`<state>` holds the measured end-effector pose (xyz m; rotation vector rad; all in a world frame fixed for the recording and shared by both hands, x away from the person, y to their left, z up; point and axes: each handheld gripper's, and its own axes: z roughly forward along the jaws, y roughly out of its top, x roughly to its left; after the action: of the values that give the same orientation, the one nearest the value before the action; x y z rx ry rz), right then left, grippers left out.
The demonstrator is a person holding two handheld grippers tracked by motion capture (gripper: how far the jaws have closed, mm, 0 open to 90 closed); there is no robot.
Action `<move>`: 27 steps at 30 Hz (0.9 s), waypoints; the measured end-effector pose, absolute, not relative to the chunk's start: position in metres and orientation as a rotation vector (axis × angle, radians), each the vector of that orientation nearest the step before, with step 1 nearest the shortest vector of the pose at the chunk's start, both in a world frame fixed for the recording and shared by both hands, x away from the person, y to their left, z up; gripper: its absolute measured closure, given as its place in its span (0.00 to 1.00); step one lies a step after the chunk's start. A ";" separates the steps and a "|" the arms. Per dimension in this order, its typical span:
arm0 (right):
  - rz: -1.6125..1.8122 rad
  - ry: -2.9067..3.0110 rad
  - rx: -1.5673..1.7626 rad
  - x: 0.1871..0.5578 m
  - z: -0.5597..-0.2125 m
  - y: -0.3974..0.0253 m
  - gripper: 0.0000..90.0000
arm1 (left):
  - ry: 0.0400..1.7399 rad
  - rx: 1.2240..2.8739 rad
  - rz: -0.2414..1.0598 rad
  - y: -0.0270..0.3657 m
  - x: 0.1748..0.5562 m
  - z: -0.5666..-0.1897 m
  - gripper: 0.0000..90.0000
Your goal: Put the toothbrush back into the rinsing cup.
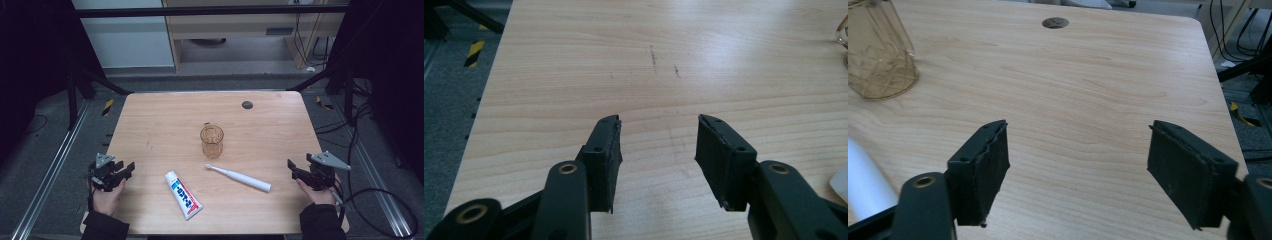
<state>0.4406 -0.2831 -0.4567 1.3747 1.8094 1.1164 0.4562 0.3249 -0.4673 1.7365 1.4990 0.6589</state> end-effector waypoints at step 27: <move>1.028 2.235 1.235 0.441 -0.472 -0.224 0.85 | 1.448 1.842 0.623 0.312 0.454 -0.471 0.68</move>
<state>0.4413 -0.2245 -0.4719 1.2348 2.2351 1.0279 0.4536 0.3122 -0.4714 1.8420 1.4481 0.6229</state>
